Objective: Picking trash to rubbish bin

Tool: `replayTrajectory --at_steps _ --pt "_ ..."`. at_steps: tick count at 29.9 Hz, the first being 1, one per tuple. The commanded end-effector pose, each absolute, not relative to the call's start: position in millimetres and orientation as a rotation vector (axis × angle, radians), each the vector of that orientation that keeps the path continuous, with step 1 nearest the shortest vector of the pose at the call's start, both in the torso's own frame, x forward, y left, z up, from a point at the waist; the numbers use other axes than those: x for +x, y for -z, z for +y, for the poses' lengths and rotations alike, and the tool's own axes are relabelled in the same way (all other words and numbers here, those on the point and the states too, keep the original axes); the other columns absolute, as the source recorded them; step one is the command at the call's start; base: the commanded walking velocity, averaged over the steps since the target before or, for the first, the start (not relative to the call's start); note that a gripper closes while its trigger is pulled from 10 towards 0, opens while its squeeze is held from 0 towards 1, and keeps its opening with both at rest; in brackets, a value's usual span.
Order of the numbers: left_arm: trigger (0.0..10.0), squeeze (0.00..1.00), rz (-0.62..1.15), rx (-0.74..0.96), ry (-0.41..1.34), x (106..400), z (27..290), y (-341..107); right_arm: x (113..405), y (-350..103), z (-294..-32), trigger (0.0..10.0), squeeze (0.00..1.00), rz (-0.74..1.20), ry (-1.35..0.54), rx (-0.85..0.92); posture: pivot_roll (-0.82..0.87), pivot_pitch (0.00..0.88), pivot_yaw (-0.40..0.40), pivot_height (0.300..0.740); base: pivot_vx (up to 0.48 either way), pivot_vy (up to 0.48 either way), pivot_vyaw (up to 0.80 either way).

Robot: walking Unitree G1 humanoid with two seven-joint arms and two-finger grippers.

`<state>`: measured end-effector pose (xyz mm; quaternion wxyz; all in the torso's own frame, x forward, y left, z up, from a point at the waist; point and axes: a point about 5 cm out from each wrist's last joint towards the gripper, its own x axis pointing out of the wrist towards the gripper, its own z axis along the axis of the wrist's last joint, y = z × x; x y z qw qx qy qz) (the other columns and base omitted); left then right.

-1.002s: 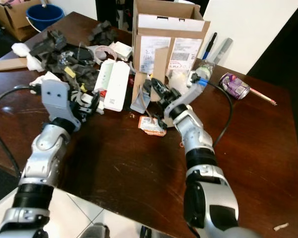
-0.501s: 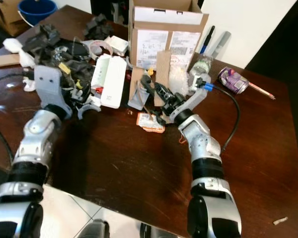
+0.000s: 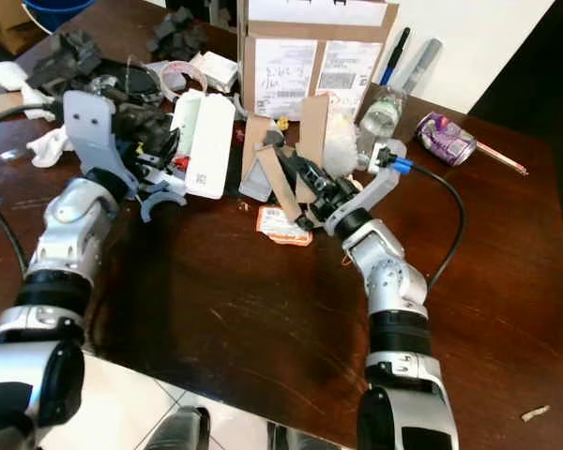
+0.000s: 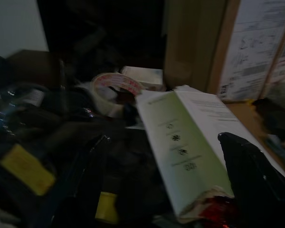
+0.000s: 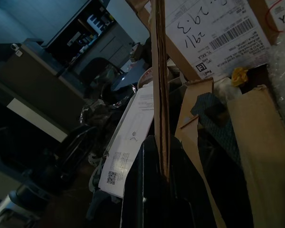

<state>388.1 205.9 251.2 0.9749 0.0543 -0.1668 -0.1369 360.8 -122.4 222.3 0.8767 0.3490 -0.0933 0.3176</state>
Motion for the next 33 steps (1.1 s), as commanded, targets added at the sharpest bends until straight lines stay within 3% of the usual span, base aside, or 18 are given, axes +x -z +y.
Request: replayTrajectory --at_steps 1,19,33 --pt "10.0 0.0 -0.322 0.087 0.302 389.3 205.4 -248.2 357.4 -216.2 -128.5 0.0 0.0 -0.183 -0.638 0.753 0.0 0.345 -0.148 0.74 0.0 0.0 0.0" --pt "10.0 0.0 -0.247 -0.204 0.318 404.4 203.7 -246.6 347.8 -222.2 -139.7 0.0 0.0 -0.175 -0.605 0.722 -0.03 0.361 -0.161 0.74 0.0 0.0 0.0" --pt "10.0 0.0 -0.166 -0.303 0.416 410.2 189.6 -246.5 346.5 -225.6 -140.7 0.0 0.0 -0.181 -0.591 0.722 -0.04 0.355 -0.15 0.74 0.0 0.0 0.0"
